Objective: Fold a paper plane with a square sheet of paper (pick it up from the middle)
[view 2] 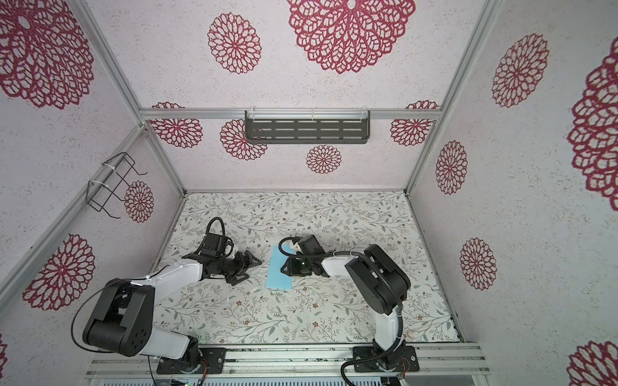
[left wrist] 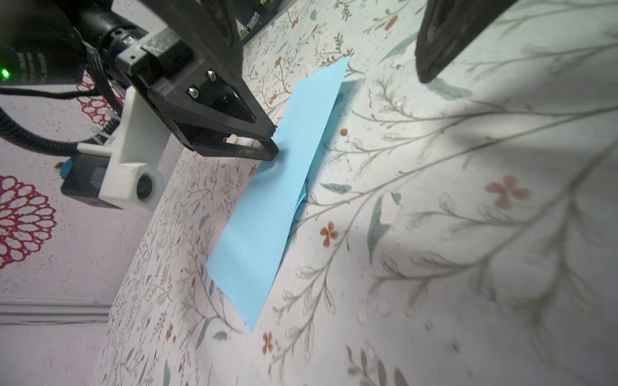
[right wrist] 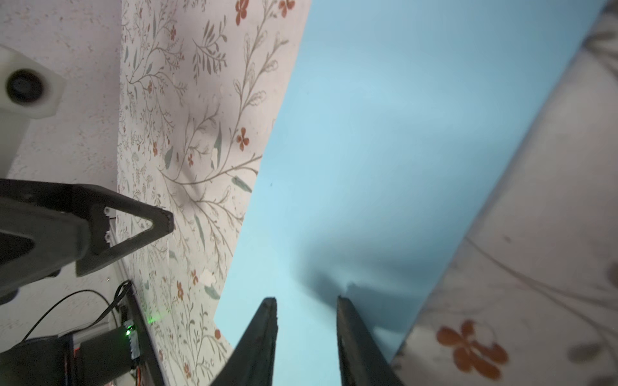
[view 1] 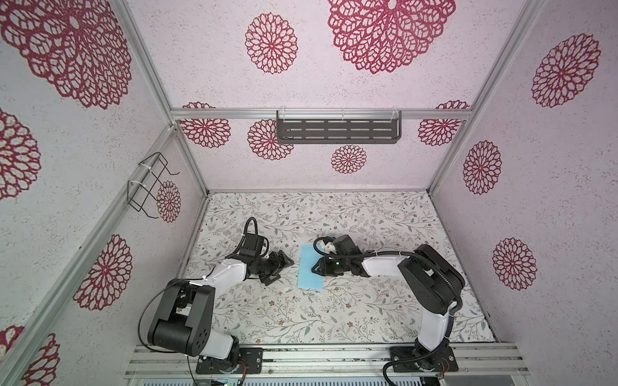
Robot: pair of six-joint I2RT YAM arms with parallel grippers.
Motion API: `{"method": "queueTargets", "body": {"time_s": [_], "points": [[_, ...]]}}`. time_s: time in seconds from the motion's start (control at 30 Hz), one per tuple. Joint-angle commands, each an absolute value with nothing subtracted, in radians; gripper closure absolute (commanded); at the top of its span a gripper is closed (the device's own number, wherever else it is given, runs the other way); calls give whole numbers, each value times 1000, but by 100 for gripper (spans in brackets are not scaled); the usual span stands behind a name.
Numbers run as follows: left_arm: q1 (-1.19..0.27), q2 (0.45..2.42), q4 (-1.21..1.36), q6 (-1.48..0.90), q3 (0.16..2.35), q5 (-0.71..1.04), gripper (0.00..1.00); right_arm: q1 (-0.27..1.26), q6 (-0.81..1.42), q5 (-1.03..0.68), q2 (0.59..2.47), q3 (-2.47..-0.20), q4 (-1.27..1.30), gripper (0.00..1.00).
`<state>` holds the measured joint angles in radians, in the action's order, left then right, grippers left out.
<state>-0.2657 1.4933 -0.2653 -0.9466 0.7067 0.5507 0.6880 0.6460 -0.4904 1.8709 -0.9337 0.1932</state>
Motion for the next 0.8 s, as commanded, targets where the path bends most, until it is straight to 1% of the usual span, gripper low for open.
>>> {"method": "queueTargets", "body": {"time_s": [0.0,0.17,0.47,0.53,0.63,0.77], "points": [[-300,1533,-188,-977,708,605,22,672,623,-532,1861,-897,159,65],[-333,1625,-155,-965,737,634,35,657,621,-543,1865,-891,167,65],[-348,1725,-126,-897,777,675,42,647,619,-549,1858,-892,160,65],[-357,1759,-84,-895,778,706,42,647,623,-552,1857,-895,161,65],[-363,1811,-42,-908,784,738,47,647,627,-554,1859,-899,161,65],[-370,1833,46,-945,773,794,51,646,625,-558,1861,-903,154,65]]}}
